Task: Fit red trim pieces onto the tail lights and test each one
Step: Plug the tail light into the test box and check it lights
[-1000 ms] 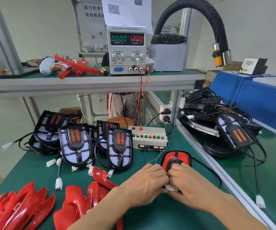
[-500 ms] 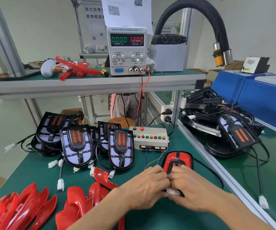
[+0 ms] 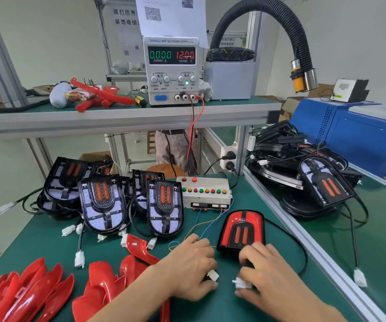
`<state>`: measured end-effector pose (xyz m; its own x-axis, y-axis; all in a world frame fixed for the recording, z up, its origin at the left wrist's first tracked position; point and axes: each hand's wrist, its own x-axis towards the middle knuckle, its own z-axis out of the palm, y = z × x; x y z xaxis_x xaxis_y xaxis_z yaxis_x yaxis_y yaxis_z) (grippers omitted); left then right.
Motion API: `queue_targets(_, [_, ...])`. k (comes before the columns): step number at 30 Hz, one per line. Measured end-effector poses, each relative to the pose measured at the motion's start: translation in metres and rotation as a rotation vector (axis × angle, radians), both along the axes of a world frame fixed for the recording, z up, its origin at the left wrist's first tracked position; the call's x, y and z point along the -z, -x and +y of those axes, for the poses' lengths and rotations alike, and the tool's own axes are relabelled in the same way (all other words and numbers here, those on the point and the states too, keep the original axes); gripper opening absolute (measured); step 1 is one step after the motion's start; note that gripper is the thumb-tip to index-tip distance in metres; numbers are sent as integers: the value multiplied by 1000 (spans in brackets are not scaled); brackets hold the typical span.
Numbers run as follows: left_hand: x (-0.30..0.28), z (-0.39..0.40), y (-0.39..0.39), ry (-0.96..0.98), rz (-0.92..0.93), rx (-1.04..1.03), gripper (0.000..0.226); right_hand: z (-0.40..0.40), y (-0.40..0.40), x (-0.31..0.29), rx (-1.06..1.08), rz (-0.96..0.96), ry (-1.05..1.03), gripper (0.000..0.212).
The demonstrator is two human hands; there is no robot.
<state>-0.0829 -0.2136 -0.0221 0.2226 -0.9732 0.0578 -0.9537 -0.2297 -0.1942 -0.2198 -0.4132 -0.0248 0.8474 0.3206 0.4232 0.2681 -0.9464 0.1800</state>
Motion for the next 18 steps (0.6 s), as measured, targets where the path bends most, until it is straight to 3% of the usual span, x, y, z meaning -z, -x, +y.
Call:
queue_targets(3, [-3,-6,2,93,82,-127,54,-3,16,28,59,-115,-47,36])
queue_targets(5, [-9,-17,1,223,171,-277,48,-1,24,42,111,-182,-165,37])
queue_targets(8, [-16,-44,-4,390,385,-478,34,9,28,49,234,-189,-600,20])
queue_targets(11, [-22,-76,-10,300,573,-651,44,19,23,39,458,-134,-1248,18])
queue_targets(13, [-24,-91,-14,219,705,-725,43,14,13,28,610,-178,-1465,31])
queue_targets(16, [-19,-100,-22,240,896,-789,41,2,-5,12,704,-176,-1753,34])
queue_targets(18, [-14,-99,-24,289,1051,-823,45,-5,-16,8,728,-57,-1771,36])
